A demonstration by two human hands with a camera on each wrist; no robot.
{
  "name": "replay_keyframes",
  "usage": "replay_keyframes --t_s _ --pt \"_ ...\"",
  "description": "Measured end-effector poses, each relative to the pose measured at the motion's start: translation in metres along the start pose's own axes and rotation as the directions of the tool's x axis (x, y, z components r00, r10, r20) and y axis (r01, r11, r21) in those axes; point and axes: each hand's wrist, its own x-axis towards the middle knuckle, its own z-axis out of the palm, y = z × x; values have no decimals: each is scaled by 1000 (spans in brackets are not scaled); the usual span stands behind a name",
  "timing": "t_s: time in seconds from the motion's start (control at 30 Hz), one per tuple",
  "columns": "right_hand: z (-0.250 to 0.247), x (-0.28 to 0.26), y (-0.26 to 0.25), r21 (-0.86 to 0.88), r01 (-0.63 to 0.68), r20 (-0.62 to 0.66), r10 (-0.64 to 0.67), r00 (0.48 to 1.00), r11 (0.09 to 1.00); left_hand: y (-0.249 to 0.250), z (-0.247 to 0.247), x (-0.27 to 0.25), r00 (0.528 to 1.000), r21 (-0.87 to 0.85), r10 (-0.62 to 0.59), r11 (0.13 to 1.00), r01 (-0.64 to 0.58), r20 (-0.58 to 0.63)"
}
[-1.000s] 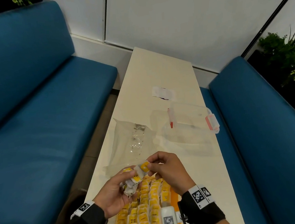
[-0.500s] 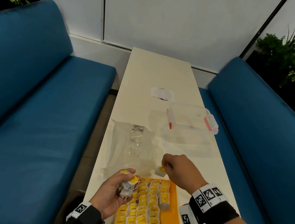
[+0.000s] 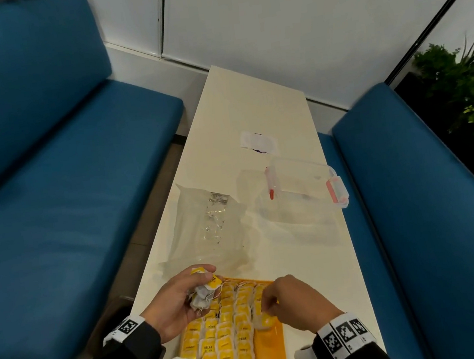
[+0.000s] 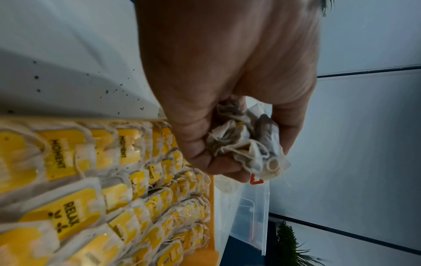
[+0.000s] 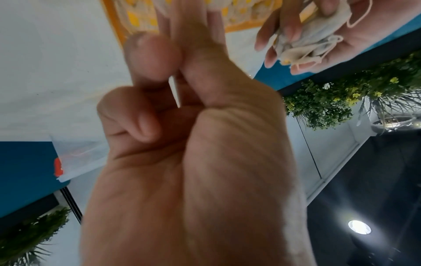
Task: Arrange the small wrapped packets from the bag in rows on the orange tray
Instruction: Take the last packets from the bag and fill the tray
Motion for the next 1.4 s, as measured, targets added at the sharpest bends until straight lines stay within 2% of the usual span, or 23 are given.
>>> replay_keyframes --t_s 0.1,0.17,0.23,0.43,0.67,0.9,1.2,1.4 --pt "8 3 3 -16 7 138 -5 990 1000 -1 0 0 1000 2 8 1000 -8 -1" --pt "16 8 7 -33 -2 181 8 983 999 -2 0 0 1000 1 10 1000 -10 -3" --pt "25 14 10 -67 -26 155 36 987 997 -2 0 -1 1000 -7 12 1000 -12 -6" --pt "50 27 20 -120 -69 -37 66 997 990 -2 1 -1 1000 -15 22 1000 -22 -3" --pt "67 31 25 -115 -96 -153 78 985 989 -5 -2 1 1000 -10 31 999 -31 -5" --pt "68 35 28 -71 -120 -210 103 972 990 -7 -3 0 999 -1 39 999 -39 -1" --pt "70 41 26 -67 -111 -221 94 971 992 -5 -4 -4 999 -8 49 999 -49 -16" --pt "61 32 22 -43 -87 -226 75 971 995 -4 -3 -5 999 -12 3 1000 -4 -40"
